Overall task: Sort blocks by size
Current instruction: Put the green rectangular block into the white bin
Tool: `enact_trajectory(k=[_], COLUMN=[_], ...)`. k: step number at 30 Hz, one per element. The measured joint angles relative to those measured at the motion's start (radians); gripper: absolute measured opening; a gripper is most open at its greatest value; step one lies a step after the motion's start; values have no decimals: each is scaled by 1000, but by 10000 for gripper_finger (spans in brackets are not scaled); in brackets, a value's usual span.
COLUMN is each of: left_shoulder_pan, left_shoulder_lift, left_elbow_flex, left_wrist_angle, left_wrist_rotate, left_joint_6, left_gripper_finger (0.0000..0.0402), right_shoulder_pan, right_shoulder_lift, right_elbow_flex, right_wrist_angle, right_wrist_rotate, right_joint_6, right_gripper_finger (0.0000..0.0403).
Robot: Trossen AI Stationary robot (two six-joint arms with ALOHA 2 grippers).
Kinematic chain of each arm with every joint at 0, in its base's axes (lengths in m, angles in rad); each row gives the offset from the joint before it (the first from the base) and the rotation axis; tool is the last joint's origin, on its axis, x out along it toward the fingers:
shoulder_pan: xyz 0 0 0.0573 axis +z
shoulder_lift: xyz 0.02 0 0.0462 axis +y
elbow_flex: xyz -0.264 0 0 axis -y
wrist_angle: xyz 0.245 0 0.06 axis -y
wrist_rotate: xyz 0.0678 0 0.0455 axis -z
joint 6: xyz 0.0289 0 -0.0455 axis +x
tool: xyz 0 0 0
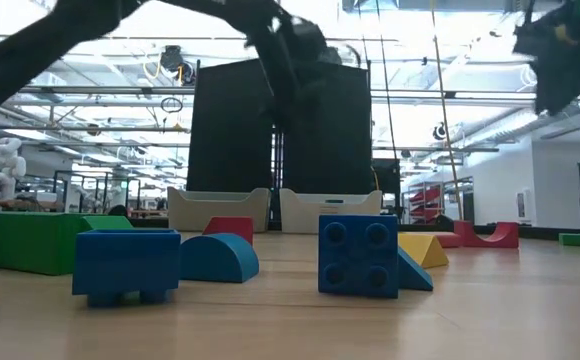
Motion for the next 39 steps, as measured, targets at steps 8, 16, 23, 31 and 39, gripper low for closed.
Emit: enact_trajectory(k=[8, 16, 23, 31, 39], left_shoulder_pan=[-25, -43, -43, -43, -43], left_shoulder_lift=[-170, -263, -276, -276, -276], left_elbow_flex=[1, 1, 1, 1, 1], left_wrist_angle=[-11, -16, -48, -101, -148], left_wrist_rotate=[-33, -85, -88, -88, -92], left_joint_6=[1, 9, 11, 35, 37], left_gripper_finger=[304, 304, 304, 304, 304], right_shoulder_pan=[-76, -167, -262, -309, -312], right_shoulder_lift=[222, 428, 561, 614, 652], right_elbow_flex=[-133, -130, -130, -130, -145], right_wrist_angle=[38, 29, 27, 161, 273], right_wrist_rotate=[-207, -229, -185, -206, -256], right_joint_6=[19, -168, -437, -476, -365], right_gripper_finger=[74, 7, 1, 1, 0])
